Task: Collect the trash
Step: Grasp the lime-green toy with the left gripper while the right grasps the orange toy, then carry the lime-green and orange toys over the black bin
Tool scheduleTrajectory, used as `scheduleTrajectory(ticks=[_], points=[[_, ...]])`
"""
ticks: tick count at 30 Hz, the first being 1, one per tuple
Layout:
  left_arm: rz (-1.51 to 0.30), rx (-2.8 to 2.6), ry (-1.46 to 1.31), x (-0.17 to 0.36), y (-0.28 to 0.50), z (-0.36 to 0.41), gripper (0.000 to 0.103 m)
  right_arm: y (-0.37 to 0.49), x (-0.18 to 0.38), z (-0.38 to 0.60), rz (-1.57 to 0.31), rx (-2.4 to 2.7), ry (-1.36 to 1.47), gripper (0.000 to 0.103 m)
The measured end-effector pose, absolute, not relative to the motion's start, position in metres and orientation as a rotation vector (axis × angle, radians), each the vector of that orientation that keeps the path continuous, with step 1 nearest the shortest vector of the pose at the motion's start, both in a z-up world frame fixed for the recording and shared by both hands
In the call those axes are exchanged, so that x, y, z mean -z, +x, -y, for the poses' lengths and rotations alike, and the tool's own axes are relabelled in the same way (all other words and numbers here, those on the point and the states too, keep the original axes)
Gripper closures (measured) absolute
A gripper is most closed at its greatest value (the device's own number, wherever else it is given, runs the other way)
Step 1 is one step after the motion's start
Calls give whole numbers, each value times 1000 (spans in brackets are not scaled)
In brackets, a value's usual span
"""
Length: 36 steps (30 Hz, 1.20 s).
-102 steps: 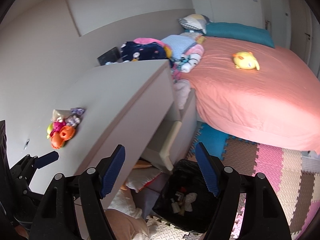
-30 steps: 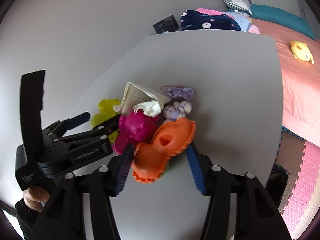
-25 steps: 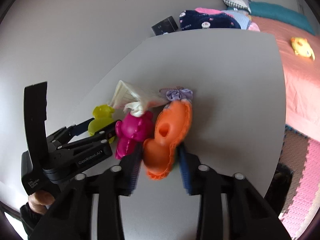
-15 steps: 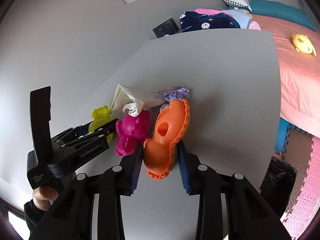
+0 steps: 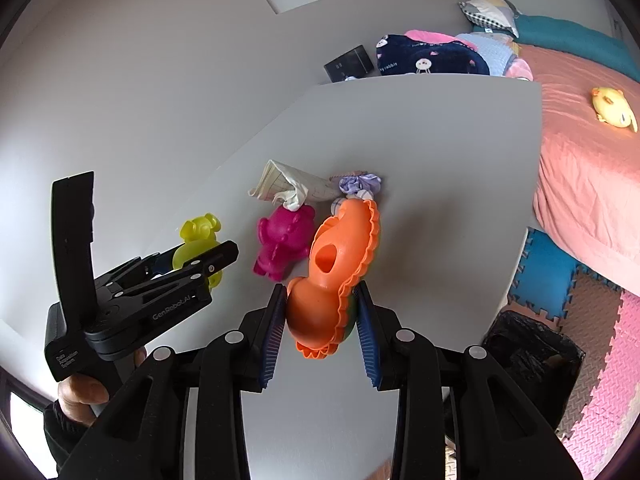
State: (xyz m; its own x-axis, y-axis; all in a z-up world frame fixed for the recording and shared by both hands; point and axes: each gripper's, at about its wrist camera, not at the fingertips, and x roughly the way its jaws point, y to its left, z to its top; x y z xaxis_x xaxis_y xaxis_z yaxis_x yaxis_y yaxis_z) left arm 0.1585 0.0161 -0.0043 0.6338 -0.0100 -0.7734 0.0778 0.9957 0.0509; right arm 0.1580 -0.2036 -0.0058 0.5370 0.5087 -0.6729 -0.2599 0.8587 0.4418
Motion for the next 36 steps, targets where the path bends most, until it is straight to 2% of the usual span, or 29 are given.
scheduleTrajectory(ticks=[12,36], points=[[-842,62,85,-14,122,15,49,125,-7,237,-855,-474,293,67],[-822,231,129,-19,108,117,49,84,-18,323,-803,-370,320,67]])
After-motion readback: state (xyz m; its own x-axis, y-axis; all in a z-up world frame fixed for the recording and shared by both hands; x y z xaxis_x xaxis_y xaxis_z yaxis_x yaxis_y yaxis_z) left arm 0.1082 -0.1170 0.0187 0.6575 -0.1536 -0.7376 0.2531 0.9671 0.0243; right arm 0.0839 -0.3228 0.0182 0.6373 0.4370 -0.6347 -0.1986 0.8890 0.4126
